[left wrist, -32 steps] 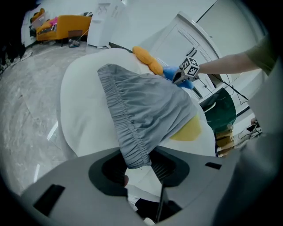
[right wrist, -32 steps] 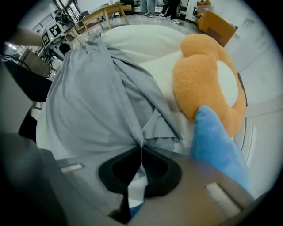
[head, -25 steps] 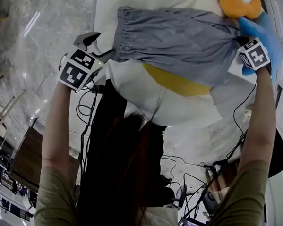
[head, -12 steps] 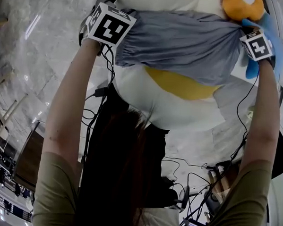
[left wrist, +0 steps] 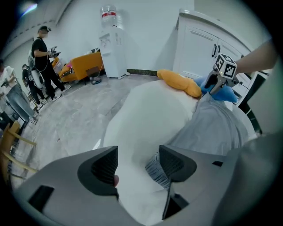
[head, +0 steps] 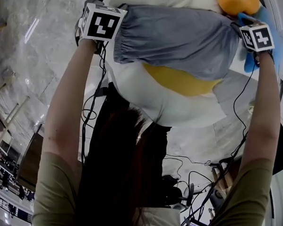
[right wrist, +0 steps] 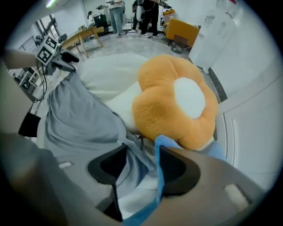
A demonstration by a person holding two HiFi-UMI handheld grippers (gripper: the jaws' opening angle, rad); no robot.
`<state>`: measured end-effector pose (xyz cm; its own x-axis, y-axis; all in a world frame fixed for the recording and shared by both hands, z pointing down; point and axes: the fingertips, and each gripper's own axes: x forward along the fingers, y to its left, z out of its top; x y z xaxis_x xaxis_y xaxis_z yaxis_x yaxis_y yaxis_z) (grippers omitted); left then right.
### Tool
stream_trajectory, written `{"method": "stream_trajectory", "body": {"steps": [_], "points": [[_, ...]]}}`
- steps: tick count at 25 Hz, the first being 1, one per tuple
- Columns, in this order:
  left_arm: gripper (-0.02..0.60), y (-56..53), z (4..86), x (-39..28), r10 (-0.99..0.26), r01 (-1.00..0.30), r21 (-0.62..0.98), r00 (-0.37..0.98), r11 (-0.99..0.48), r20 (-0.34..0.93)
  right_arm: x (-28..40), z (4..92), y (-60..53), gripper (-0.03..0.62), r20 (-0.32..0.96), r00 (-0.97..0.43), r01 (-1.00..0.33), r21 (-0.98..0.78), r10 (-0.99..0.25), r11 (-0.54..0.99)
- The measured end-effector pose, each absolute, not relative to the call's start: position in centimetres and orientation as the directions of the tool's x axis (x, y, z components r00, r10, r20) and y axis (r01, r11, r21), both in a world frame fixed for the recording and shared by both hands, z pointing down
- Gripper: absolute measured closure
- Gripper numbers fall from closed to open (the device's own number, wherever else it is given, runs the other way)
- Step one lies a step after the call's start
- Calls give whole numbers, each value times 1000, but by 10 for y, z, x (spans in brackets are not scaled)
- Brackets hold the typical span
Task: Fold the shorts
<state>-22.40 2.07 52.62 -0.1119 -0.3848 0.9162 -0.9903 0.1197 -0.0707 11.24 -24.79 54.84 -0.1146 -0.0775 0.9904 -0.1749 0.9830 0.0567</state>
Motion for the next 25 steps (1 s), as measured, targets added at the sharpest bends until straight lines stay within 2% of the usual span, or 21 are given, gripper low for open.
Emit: {"method": "stream_trajectory", "body": {"steps": [2, 6, 9, 12, 15, 21, 25], "points": [[281, 30, 514, -225, -380, -988, -82, -126, 129, 917, 110, 529, -243, 356, 978, -190, -225, 39, -83, 974], [281, 51, 497, -229, -357, -987, -47, -100, 155, 929, 112, 481, -216, 356, 904, -399, -391, -18, -152, 920], [282, 59, 492, -227, -324, -995, -29, -58, 94, 944, 137, 462, -165, 356, 869, -450, -536, -80, -205, 840], [282, 61, 486, -219, -280, -999, 3, 16, -46, 960, 143, 459, -81, 356, 851, -485, -664, -206, -204, 719], [282, 53, 484, -209, -232, -972, 24, 79, -232, 969, 124, 462, 14, 356, 838, -519, -734, -335, -169, 591], [282, 57, 479, -197, -168, -828, -35, 72, -560, 983, 77, 461, 139, 356, 857, -494, -766, -348, -147, 541], [282, 64, 464, -198, -156, -699, -81, 45, -711, 987, 38, 453, 177, 356, 850, -504, -786, -375, -156, 492]]}}
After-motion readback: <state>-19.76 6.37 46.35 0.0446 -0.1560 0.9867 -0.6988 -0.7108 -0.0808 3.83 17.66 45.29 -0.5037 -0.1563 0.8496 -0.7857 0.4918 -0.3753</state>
